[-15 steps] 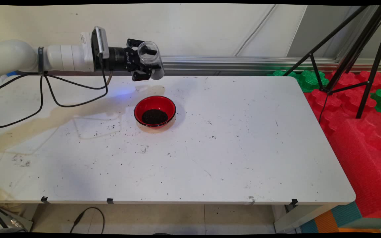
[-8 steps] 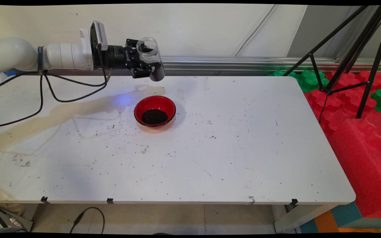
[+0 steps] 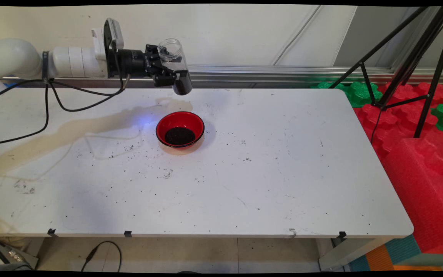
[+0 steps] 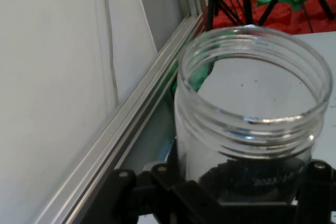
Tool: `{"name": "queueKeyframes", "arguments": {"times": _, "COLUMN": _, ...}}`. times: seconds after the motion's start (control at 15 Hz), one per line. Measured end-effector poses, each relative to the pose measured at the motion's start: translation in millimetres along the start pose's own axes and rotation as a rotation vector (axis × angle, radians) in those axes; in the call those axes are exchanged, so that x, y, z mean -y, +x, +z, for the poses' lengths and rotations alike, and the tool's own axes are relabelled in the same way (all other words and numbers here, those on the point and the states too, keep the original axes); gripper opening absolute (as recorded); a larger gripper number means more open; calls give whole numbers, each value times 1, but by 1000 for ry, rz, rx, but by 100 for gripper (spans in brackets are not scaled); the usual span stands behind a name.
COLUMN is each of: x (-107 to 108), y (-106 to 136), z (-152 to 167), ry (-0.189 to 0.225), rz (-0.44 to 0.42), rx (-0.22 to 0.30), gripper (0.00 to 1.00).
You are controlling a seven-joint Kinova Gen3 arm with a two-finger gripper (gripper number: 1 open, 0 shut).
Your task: Pour the black seasoning powder in the red bowl, then place the picked object on the table
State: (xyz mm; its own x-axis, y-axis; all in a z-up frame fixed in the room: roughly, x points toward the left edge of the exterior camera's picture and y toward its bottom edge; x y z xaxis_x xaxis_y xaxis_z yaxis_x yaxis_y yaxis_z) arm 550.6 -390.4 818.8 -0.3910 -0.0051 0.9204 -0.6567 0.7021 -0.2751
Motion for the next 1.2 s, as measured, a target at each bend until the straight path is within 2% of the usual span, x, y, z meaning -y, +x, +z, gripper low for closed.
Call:
{"name": "queueKeyframes", "arguments": {"times": 0.6, "x": -8, "y": 17, "z": -5, "ry": -36, "rz": -69, "rx": 18, "gripper": 0}}
{"name": "queueKeyframes", "arguments": {"times": 1.2, "x": -32, "y": 44, "z": -14, "ry": -113, "rz": -91, "rx": 33, "gripper": 0}}
